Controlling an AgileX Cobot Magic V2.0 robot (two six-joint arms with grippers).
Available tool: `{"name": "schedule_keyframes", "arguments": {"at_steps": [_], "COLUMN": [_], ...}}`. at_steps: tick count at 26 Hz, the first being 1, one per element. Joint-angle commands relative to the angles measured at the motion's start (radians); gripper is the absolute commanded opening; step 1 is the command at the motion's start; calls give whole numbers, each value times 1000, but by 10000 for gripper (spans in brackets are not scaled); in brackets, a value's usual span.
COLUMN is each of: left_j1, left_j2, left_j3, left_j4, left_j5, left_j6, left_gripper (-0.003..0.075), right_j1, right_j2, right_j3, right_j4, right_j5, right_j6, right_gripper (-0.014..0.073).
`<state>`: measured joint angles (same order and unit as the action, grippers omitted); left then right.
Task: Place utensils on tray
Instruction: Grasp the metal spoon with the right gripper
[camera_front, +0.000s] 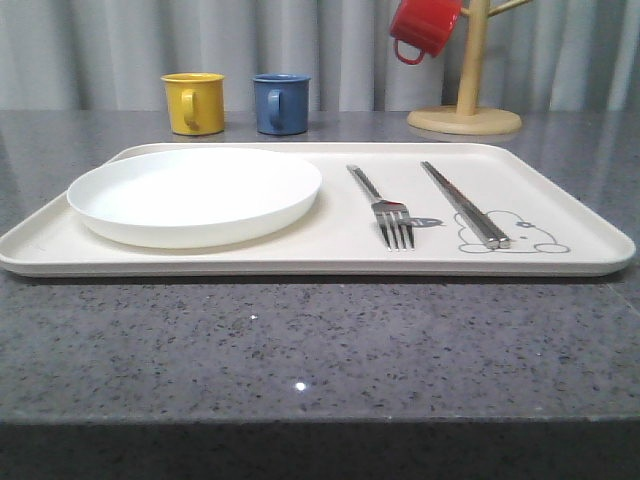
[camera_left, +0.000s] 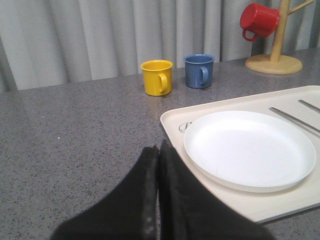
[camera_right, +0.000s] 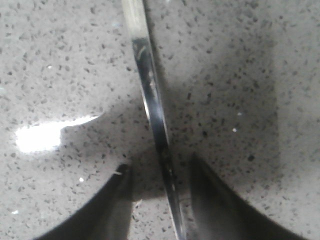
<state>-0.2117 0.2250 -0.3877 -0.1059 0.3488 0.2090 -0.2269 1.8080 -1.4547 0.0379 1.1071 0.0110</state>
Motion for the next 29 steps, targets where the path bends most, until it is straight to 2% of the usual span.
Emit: {"name": "schedule_keyframes", "arguments": {"at_steps": [1,5,10,16,21,26,29], "left_j1": [1,1,1,1,1,1,1], "left_j2": [10,10,10,10,10,10,10], "left_j3": [-28,-28,-28,-28,-28,-28,-28], "left_j4": [-13,-13,-13,-13,-13,-13,-13], "left_j5": [-83,-83,-83,-83,-83,-83,-83], "left_j6": [-9,-9,-9,-9,-9,-9,-9], "left_gripper": [-18,-18,-18,-18,-18,-18,-18], "right_j1": [-6,-6,-5,39,163,347,424], "right_j2": [-37,-39,-79,-166,-208,-183,-147], "right_j3": [-23,-26,-47,-140,-154,-154,-154], "right_j4": [-9,-10,-9,-1,0,23,48], "right_j5": [-10,1,32,210,227,210,182], "right_j6": [-11,-11,-11,65,104,176,207], "right_gripper": [137,-11,-16,-15,-14,-14,-14]}}
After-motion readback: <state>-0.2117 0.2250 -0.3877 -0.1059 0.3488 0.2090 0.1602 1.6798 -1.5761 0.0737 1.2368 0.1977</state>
